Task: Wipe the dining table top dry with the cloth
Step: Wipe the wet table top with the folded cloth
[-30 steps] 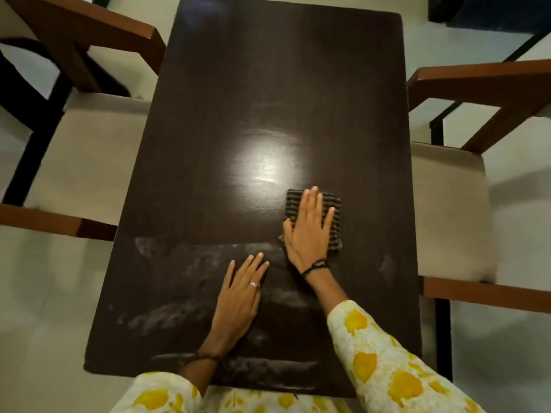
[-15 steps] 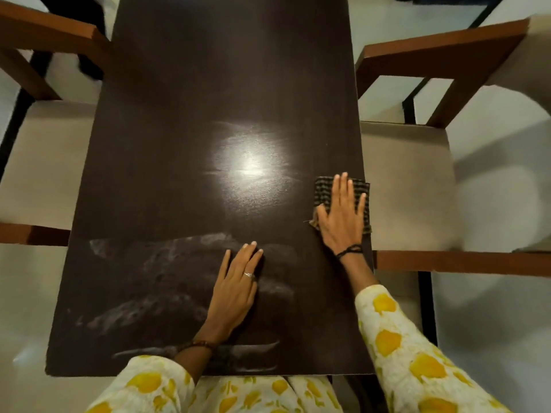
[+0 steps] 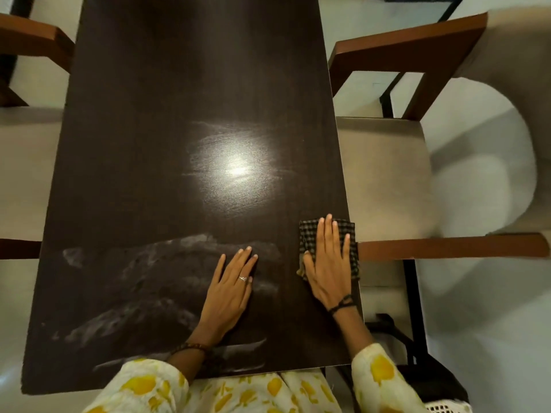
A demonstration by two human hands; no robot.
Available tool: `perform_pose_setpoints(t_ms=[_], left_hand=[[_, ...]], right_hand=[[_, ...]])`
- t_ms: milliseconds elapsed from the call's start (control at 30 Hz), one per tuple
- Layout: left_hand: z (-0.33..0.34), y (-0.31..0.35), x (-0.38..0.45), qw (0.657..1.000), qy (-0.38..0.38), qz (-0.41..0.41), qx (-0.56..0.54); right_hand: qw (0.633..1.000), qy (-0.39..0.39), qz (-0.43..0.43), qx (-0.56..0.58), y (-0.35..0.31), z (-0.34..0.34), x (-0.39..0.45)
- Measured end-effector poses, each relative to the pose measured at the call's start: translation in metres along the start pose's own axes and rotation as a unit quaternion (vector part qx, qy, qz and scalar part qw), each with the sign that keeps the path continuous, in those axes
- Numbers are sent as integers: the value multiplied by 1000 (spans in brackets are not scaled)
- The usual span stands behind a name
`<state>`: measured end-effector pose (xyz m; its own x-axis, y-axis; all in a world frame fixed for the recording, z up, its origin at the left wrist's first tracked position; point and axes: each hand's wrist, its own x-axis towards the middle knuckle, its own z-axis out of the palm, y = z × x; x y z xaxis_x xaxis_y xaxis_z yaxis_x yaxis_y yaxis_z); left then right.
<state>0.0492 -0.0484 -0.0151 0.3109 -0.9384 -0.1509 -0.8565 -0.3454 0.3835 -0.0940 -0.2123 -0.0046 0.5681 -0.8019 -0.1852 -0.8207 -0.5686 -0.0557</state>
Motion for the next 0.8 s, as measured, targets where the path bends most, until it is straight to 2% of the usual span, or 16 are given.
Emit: perform_pose_setpoints(t_ms=[200,367,500,633,800], left_hand=[[-3,-10,-7,1000,-3,4,5],[-11,-32,-31,1000,11,-23,-8],[-20,-57,-50,997,30,-74,-16],[-32,-83,-68,991,55,-124,-18],[-37,-118,-95,989,40,-142,-1]], right_hand=[[1000,14,17,17,3,-13,51],[999,26,37,6,5,-1,17],[994,25,105,7,-7,4,-1],[981,21,193,26,-55,2,8],[994,6,104,15,-162,5,5]])
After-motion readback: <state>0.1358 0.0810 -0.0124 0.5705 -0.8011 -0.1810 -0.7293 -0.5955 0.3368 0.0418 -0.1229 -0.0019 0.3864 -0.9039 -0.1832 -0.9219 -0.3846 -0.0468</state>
